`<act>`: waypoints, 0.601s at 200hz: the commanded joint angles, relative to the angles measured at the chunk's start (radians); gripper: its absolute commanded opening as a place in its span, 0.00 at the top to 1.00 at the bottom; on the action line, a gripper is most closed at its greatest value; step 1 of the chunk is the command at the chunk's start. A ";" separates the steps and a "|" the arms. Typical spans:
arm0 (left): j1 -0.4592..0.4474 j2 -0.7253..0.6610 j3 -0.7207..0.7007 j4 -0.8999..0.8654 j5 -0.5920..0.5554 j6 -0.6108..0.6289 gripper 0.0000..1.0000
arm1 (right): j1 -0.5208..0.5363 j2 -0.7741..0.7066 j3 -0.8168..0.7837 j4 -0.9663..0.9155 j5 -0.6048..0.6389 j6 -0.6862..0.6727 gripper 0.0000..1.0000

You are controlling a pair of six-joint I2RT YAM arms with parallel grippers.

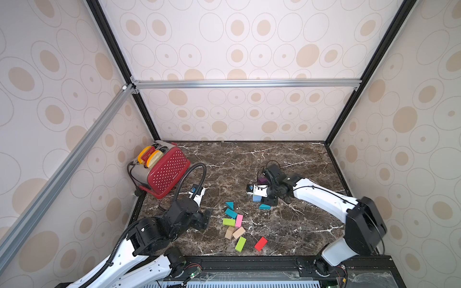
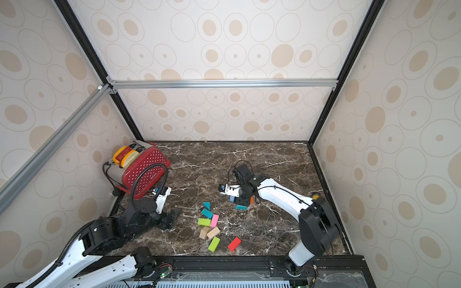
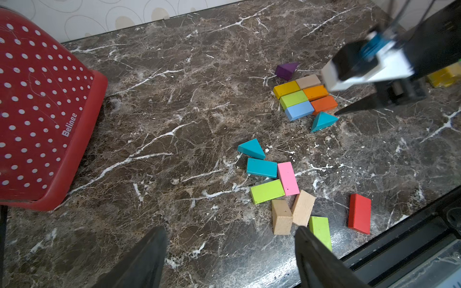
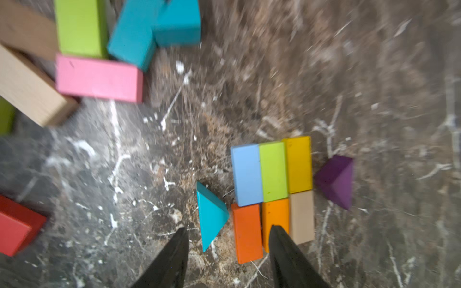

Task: Assemble a piece of candy with building blocks
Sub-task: Assemble the building block at the center of the board, then pick up the building block from the center of the board.

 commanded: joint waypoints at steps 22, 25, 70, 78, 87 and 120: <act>0.008 0.053 0.032 -0.049 -0.118 -0.034 0.19 | 0.007 -0.077 -0.094 0.117 -0.262 0.465 0.43; 0.009 0.055 0.033 -0.052 -0.127 -0.038 0.19 | 0.011 -0.077 -0.105 0.137 -0.259 0.505 0.43; 0.038 0.078 0.048 -0.099 -0.255 -0.088 0.16 | 0.174 0.111 -0.003 0.095 0.015 0.975 0.44; 0.049 0.080 0.048 -0.100 -0.262 -0.090 0.16 | 0.190 0.150 0.019 0.097 0.006 1.030 0.45; 0.062 0.077 0.045 -0.094 -0.256 -0.087 0.16 | 0.215 0.182 0.039 0.096 0.037 1.090 0.44; 0.069 0.045 0.036 -0.082 -0.255 -0.078 0.15 | 0.273 0.280 0.092 0.051 0.113 1.247 0.38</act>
